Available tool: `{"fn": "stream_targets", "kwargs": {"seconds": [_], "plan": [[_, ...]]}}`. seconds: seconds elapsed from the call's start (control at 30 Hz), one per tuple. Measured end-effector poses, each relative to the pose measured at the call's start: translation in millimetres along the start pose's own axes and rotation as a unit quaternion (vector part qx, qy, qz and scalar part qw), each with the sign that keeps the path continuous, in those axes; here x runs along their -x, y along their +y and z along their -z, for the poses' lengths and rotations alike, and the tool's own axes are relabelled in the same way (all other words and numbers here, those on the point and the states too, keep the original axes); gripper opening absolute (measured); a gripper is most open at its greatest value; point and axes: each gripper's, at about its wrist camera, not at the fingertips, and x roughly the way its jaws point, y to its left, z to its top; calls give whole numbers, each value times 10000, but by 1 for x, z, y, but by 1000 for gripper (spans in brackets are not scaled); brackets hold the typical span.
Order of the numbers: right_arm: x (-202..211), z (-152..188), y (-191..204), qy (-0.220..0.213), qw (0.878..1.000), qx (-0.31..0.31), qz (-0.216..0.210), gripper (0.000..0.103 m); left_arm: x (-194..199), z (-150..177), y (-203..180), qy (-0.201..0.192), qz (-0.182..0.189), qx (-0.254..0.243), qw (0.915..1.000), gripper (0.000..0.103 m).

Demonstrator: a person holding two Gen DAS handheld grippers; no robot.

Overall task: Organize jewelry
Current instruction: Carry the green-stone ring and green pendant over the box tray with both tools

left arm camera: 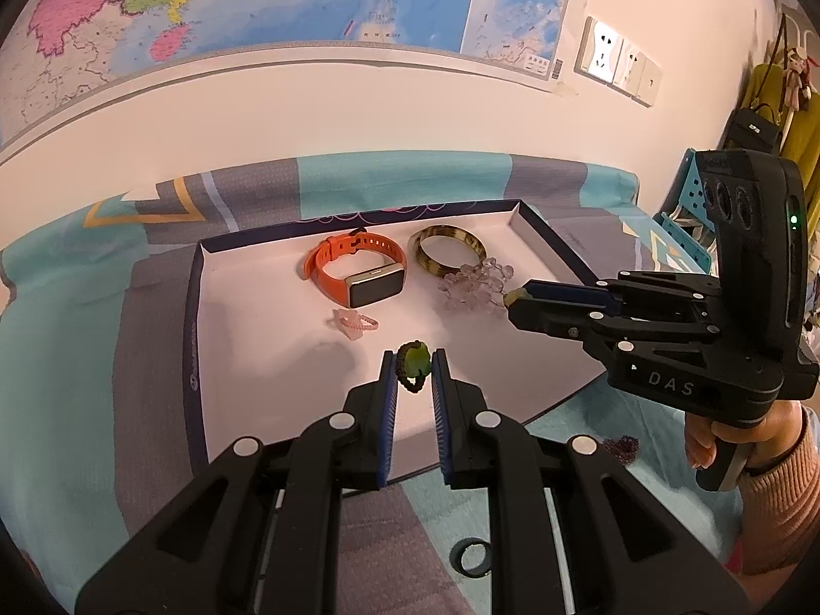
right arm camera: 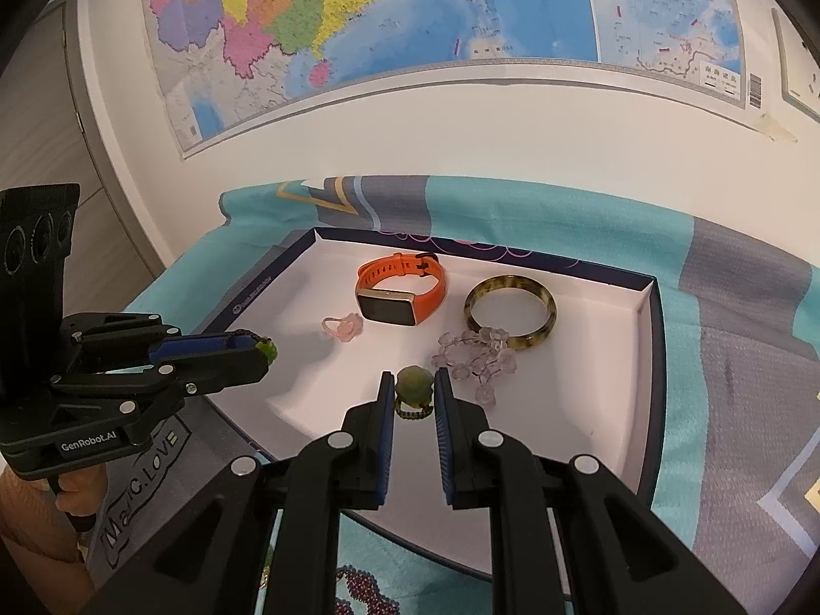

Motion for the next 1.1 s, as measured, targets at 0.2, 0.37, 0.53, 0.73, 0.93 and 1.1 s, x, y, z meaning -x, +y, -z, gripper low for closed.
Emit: {"fn": "stream_targets", "kwargs": {"seconds": [0.2, 0.37, 0.53, 0.73, 0.93, 1.1], "plan": [[-4, -2, 1, 24, 10000, 26, 13, 14, -8, -2, 1, 64, -44, 5, 10000, 14], [-6, -2, 1, 51, 10000, 28, 16, 14, -13, -3, 3, 107, -69, 23, 9999, 14], [-9, -2, 0, 88, 9999, 35, 47, 14, -18, -4, 3, 147, -98, 25, 9998, 14], [-13, -4, 0, 133, 9999, 40, 102, 14, -25, -5, 6, 233, -114, 69, 9996, 14], [-21, -4, -3, 208, 9996, 24, 163, 14, -35, -6, 10, 364, -174, 134, 9991, 14], [-25, -3, -6, 248, 9995, -10, 196, 14, -44, -7, 12, 480, -232, 157, 9985, 14]]}}
